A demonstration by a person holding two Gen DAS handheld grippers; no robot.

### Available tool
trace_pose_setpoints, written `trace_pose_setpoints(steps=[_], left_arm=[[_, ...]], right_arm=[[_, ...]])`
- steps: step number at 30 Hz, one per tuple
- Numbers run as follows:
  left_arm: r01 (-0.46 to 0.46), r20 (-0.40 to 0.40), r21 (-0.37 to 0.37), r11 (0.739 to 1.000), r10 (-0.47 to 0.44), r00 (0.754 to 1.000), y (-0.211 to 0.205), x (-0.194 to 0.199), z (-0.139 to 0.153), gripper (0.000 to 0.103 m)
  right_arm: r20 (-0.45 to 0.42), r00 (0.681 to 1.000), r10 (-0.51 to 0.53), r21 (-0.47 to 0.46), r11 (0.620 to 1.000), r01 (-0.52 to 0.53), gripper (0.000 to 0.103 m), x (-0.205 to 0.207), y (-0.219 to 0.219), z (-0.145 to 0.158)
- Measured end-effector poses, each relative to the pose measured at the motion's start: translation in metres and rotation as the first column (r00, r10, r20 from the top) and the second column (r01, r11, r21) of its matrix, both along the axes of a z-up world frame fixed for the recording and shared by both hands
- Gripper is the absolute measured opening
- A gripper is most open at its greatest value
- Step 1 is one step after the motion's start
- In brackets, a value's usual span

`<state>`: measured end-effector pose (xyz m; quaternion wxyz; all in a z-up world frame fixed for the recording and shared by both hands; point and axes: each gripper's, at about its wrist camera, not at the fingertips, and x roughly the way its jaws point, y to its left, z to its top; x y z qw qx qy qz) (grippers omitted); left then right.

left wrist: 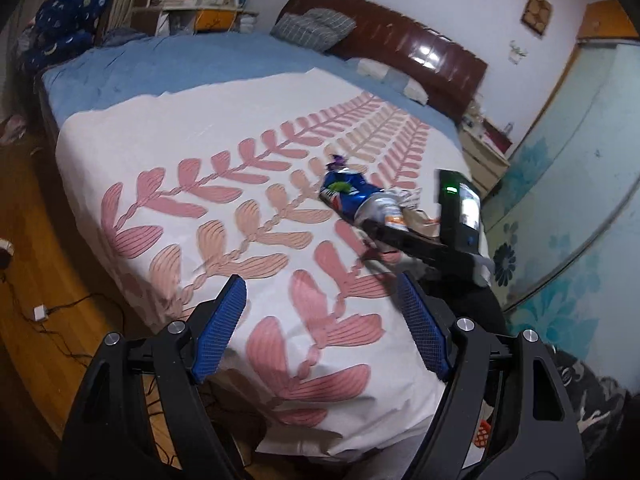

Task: Collect trash
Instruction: 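Grasp the white yogurt cup with the right tool while the left tool grasps a purple wrapper, then carry the yogurt cup and purple wrapper to the wastebasket and open both tools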

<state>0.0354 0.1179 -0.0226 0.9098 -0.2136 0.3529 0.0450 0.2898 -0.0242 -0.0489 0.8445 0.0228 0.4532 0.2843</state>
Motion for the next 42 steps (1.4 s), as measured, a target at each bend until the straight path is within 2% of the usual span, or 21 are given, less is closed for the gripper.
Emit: trace_pose_setpoints(steps=[3, 7, 10, 11, 13, 15, 16, 17, 18, 21, 24, 25, 28, 30, 32, 33, 34, 35, 38, 42], left_arm=[[-0.012, -0.015, 0.006, 1.0, 0.013, 1.0, 0.007, 0.014, -0.002, 0.077], [-0.011, -0.048, 0.01, 1.0, 0.012, 0.999, 0.011, 0.047, -0.006, 0.083], [0.019, -0.046, 0.058, 0.998, -0.016, 0.999, 0.007, 0.087, -0.002, 0.084], [0.026, -0.049, 0.109, 0.994, -0.021, 0.999, 0.005, 0.111, 0.001, 0.084], [0.04, -0.063, 0.167, 0.985, -0.029, 0.998, 0.0, 0.143, 0.003, 0.085], [0.093, -0.076, 0.18, 0.979, -0.081, 0.994, -0.005, 0.192, 0.002, 0.085], [0.116, -0.094, 0.175, 0.978, -0.101, 0.99, -0.005, 0.214, -0.001, 0.085], [0.134, -0.144, 0.181, 0.974, -0.109, 0.984, -0.007, 0.243, -0.008, 0.085], [0.15, -0.201, 0.198, 0.969, -0.109, 0.974, -0.01, 0.27, -0.016, 0.085], [0.195, -0.282, 0.249, 0.949, -0.122, 0.952, -0.02, 0.328, -0.04, 0.085], [0.219, -0.362, 0.291, 0.932, -0.104, 0.926, -0.027, 0.364, -0.072, 0.082], [0.222, -0.373, 0.282, 0.933, -0.106, 0.922, -0.027, 0.37, -0.078, 0.069], [0.256, -0.425, 0.264, 0.93, -0.126, 0.896, -0.034, 0.387, -0.1, 0.048], [0.269, -0.46, 0.268, 0.925, -0.122, 0.879, -0.039, 0.391, -0.117, 0.042], [0.25, -0.44, 0.285, 0.925, -0.105, 0.892, -0.043, 0.391, -0.117, 0.037], [0.255, -0.441, 0.288, 0.923, -0.108, 0.891, -0.044, 0.391, -0.117, 0.027], [0.258, -0.438, 0.308, 0.916, -0.104, 0.893, -0.048, 0.389, -0.116, 0.022], [0.257, -0.432, 0.325, 0.91, -0.099, 0.897, -0.052, 0.388, -0.114, 0.021], [0.229, -0.316, 0.389, 0.893, -0.104, 0.943, -0.066, 0.364, -0.08, 0.02], [0.242, -0.22, 0.405, 0.882, -0.164, 0.962, -0.094, 0.32, -0.027, 0.02]], right_arm=[[0.01, 1.0, -0.011, 0.126, 0.992, 0.01, 0.049, -0.009, -0.023, 0.002], [0.102, 0.993, -0.059, 0.215, 0.976, 0.036, 0.049, -0.045, -0.057, 0.019], [0.124, 0.991, -0.043, 0.239, 0.971, 0.012, 0.049, -0.067, -0.068, 0.02], [0.124, 0.992, -0.039, 0.251, 0.968, 0.007, 0.049, -0.069, -0.071, 0.019], [0.104, 0.994, -0.044, 0.29, 0.957, 0.012, 0.049, -0.068, -0.081, 0.013], [0.063, 0.997, -0.042, 0.324, 0.946, 0.019, 0.049, -0.063, -0.087, 0.004], [0.037, 0.998, -0.04, 0.344, 0.939, 0.025, 0.049, -0.06, -0.091, 0.0], [0.012, 0.999, -0.041, 0.366, 0.93, 0.034, 0.049, -0.057, -0.095, -0.005], [0.003, 0.999, -0.041, 0.376, 0.926, 0.037, 0.049, -0.054, -0.097, -0.006], [0.007, 0.999, -0.033, 0.389, 0.921, 0.027, 0.049, -0.055, -0.097, -0.009], [-0.003, 0.999, -0.034, 0.421, 0.906, 0.032, 0.049, -0.055, -0.102, -0.013], [-0.004, 0.999, -0.033, 0.426, 0.904, 0.032, 0.049, -0.054, -0.102, -0.014], [-0.004, 0.999, -0.034, 0.439, 0.898, 0.032, 0.049, -0.054, -0.103, -0.013], [-0.006, 0.999, -0.035, 0.448, 0.894, 0.034, 0.049, -0.054, -0.103, -0.013], [-0.008, 0.999, -0.035, 0.452, 0.891, 0.035, 0.049, -0.054, -0.104, -0.013], [-0.008, 0.999, -0.035, 0.452, 0.891, 0.035, 0.049, -0.054, -0.104, -0.013], [-0.008, 0.999, -0.035, 0.452, 0.891, 0.035, 0.049, -0.053, -0.104, -0.014], [-0.008, 0.999, -0.036, 0.453, 0.891, 0.036, 0.049, -0.055, -0.105, -0.013], [-0.012, 0.999, -0.037, 0.453, 0.891, 0.039, 0.049, -0.055, -0.105, -0.014], [-0.019, 0.999, -0.04, 0.452, 0.891, 0.045, 0.049, -0.052, -0.106, -0.014]])
